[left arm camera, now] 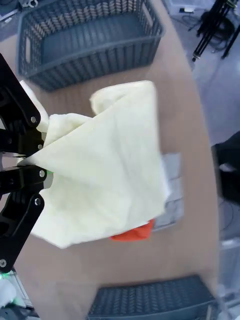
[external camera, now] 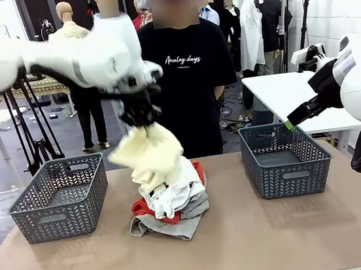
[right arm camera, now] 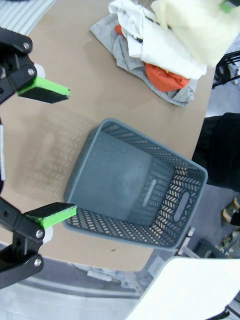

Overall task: Sort the tops and bottoms.
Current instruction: Lift clothes from the center of the table with your left hand.

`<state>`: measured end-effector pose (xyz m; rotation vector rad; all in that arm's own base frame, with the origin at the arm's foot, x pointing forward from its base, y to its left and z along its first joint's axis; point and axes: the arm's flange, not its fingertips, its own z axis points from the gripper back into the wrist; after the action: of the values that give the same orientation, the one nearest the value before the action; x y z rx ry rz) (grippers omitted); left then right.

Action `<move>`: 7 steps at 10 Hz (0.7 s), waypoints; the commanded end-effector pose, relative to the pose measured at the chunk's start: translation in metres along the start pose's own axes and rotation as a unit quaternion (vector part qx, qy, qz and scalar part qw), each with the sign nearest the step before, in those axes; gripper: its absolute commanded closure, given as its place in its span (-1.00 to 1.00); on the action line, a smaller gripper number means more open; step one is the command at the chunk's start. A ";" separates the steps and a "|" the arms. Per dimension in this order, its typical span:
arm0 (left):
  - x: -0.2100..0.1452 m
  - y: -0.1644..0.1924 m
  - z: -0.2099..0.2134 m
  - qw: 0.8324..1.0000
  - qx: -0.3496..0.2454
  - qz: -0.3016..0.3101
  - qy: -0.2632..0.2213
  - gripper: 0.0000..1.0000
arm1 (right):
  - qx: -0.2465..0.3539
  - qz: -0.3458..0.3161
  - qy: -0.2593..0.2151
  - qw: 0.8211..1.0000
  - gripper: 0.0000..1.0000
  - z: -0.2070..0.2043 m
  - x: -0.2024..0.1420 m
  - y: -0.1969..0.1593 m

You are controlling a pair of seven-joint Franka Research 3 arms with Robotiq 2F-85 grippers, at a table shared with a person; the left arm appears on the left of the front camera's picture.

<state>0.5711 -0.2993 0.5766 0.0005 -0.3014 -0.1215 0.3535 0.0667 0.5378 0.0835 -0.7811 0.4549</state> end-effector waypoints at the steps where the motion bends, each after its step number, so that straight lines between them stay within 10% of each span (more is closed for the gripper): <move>1: 0.058 -0.004 0.028 1.000 0.009 0.017 -0.009 1.00 | 0.001 0.001 0.000 1.000 -1.00 -0.002 0.000 -0.001; 7: 0.101 -0.016 0.162 0.994 -0.046 -0.021 -0.102 1.00 | 0.001 0.001 0.000 1.000 -1.00 -0.002 0.000 -0.001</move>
<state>0.5981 -0.3084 0.7249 -0.1074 -0.4706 -0.1329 0.3535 0.0668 0.5377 0.0834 -0.7811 0.4550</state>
